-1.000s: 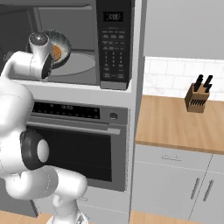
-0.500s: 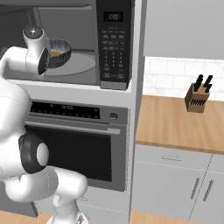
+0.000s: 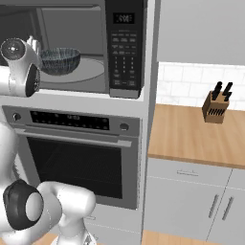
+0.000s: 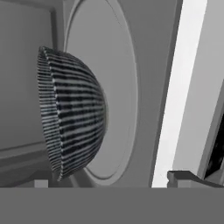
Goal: Open the microwave, place the bowl with waffle inside the microwave, then close the microwave door and turn it on.
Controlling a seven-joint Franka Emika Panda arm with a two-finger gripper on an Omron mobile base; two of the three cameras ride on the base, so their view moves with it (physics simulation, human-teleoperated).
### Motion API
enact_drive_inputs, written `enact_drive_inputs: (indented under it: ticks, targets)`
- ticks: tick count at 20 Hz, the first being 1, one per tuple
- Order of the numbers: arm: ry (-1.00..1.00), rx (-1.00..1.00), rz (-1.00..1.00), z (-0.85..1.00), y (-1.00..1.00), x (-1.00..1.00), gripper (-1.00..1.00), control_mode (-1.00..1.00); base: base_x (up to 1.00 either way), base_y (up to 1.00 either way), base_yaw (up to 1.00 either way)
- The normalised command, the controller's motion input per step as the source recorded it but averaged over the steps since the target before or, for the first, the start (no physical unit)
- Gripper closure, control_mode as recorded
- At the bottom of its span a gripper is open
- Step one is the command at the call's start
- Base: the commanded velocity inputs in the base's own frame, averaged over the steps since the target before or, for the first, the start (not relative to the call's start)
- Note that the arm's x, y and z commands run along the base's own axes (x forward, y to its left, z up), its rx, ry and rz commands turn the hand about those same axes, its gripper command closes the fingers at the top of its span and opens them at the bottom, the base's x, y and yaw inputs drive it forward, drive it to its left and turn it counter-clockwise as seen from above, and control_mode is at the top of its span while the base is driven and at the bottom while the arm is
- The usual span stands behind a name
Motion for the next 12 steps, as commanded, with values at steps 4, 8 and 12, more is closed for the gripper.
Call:
enact_drive_inputs:
  ticks: [4, 8, 12]
  targets:
    - [0.02, 0.0, 0.03, 0.04, -0.08, -0.52, -1.0, -1.0, 0.0, 0.0, 0.0]
    - [0.02, -0.03, 0.09, 0.0, -0.02, -0.86, -1.0, -1.0, 0.0, 0.0, 0.0]
    - [0.1, -0.04, 0.05, -0.08, 0.0, -0.86, -1.0, -1.0, 0.0, 0.0, 0.0]
